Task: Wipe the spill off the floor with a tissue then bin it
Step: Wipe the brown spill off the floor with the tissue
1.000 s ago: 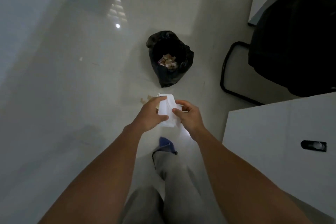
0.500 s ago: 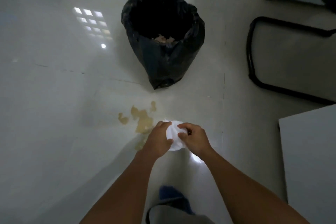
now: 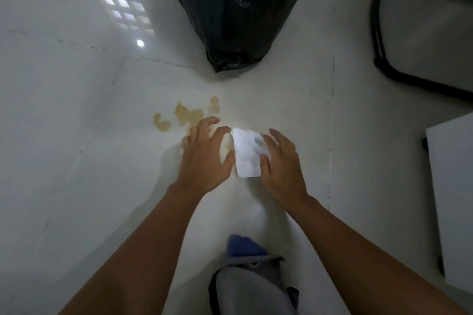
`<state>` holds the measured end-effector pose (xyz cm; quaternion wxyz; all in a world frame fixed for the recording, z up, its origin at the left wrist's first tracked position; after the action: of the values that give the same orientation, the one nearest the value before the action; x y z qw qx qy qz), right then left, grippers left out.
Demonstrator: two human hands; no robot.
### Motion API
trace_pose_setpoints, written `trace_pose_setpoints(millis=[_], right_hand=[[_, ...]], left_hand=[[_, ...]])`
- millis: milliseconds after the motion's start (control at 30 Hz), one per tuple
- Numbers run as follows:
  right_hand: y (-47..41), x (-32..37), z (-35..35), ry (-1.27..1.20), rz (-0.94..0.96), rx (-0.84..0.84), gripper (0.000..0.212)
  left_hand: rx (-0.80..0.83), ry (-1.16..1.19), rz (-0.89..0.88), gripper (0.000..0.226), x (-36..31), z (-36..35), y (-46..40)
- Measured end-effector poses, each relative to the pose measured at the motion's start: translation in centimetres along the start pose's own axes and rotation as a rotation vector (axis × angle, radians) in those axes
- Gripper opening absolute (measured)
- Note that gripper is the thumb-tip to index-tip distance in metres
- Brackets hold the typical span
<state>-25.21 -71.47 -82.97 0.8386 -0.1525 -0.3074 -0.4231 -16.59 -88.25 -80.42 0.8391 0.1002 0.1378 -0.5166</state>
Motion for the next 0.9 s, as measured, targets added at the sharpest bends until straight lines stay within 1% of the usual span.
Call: trace_pose_setpoints(millis=[33,100,133,167,233,267,333,433,600,700,767,900], right_hand=[[0.0,0.2,-0.8,0.069,0.085,0.123,0.051],[0.4,0.8,-2.9,0.209,0.167,0.409,0.061],[0.7,1.0,-3.8,0.273,0.182,0.503,0.067],[1.1,1.2,-4.5,0.315,0.175,0.548,0.073],[2.2,1.1,-5.1,0.326,0.112,0.553,0.078],[2.8,1.0,-5.0,0.323,0.096,0.530,0.080],[3.8,0.6,-4.7,0.324,0.096,0.485,0.082],[3.9,-0.2,-4.5,0.276,0.063,0.446,0.085],[2.6,0.5,-5.4,0.196,0.007,0.435,0.093],[0.4,1.3,-6.3,0.170,-0.017,0.452,0.093],[-1.0,2.3,-6.9,0.187,0.013,0.490,0.093],[-0.7,4.7,-8.0,0.209,0.188,0.571,0.091]], left_hand=[[-0.053,-0.003,0.052,0.050,1.6,0.3,1.2],[-0.099,-0.017,0.182,0.058,5.3,0.0,4.4],[-0.094,-0.024,0.248,0.065,7.2,-0.4,6.1],[-0.072,-0.031,0.310,0.073,8.9,-1.0,7.8],[0.004,-0.053,0.398,0.086,11.4,-2.1,10.6],[0.030,-0.069,0.413,0.090,12.2,-2.5,11.6],[0.056,-0.150,0.380,0.094,12.9,-3.3,12.7],[0.032,-0.217,0.336,0.094,13.0,-3.7,12.8],[0.036,-0.258,0.350,0.102,12.9,-3.3,12.8],[0.049,-0.270,0.346,0.105,12.9,-3.3,12.7],[0.048,-0.269,0.351,0.105,12.9,-3.3,12.7],[0.050,-0.259,0.359,0.106,12.9,-3.1,12.6]])
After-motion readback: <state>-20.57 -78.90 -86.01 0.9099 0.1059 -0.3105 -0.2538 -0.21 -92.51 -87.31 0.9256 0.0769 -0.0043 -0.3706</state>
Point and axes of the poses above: each hand's wrist, its own y-axis away from the middle knuckle, its own z-axis out of the back of the hand, x = y × z, the point moved 4 cm from there along -y, towards the middle knuckle, and after that the axes turned 8 degrees about -y, right-handed, at the moved point
